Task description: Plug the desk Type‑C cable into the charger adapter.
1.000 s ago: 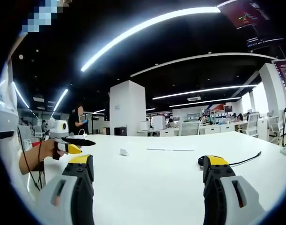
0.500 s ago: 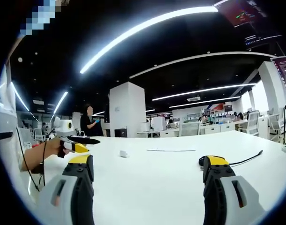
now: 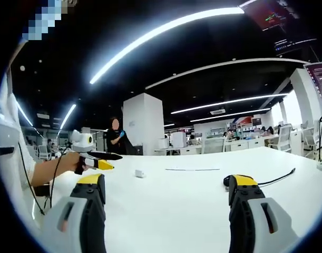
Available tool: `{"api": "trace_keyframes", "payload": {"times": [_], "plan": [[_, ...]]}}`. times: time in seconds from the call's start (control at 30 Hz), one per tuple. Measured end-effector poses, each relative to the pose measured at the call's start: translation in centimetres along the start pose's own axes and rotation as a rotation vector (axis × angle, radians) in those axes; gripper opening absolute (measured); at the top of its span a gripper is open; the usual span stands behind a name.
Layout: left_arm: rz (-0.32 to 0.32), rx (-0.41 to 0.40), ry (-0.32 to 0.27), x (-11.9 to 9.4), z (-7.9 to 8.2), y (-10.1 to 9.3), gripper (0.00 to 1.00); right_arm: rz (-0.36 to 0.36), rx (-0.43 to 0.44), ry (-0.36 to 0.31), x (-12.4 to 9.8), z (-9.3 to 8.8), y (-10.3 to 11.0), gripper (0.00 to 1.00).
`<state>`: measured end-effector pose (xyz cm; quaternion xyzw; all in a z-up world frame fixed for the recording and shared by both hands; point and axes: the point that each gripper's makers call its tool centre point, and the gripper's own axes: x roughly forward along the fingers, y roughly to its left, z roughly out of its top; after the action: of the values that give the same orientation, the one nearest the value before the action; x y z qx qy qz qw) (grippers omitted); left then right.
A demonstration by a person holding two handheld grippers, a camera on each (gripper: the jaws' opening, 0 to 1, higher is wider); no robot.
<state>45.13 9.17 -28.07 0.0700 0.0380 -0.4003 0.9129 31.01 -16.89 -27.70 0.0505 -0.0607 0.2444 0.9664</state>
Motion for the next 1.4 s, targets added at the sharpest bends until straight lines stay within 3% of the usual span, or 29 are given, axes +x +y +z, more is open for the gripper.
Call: {"api": "trace_keyframes", "payload": {"times": [0.3, 0.47, 0.77, 1.27, 1.4], "plan": [[0.032, 0.009, 0.022, 2.1, 0.1, 3.1, 0.80, 0.001, 0.005, -0.003, -0.2, -0.2, 0.0, 1.00], [0.076, 0.027, 0.074, 3.4, -1.4, 6.7, 0.80, 0.000, 0.001, -0.005, -0.4, 0.0, 0.1, 1.00], [0.074, -0.020, 0.110, 4.7, -3.4, 10.3, 0.80, -0.010, -0.005, -0.002, -0.6, 0.2, 0.1, 1.00], [0.005, 0.000, 0.113, 6.9, -5.0, 11.8, 0.76, -0.012, -0.023, 0.000, -1.0, 0.6, 0.2, 1.00], [-0.026, 0.005, 0.149, 7.3, -6.2, 12.0, 0.71, -0.016, -0.023, -0.002, -1.1, 0.7, 0.1, 1.00]]}}
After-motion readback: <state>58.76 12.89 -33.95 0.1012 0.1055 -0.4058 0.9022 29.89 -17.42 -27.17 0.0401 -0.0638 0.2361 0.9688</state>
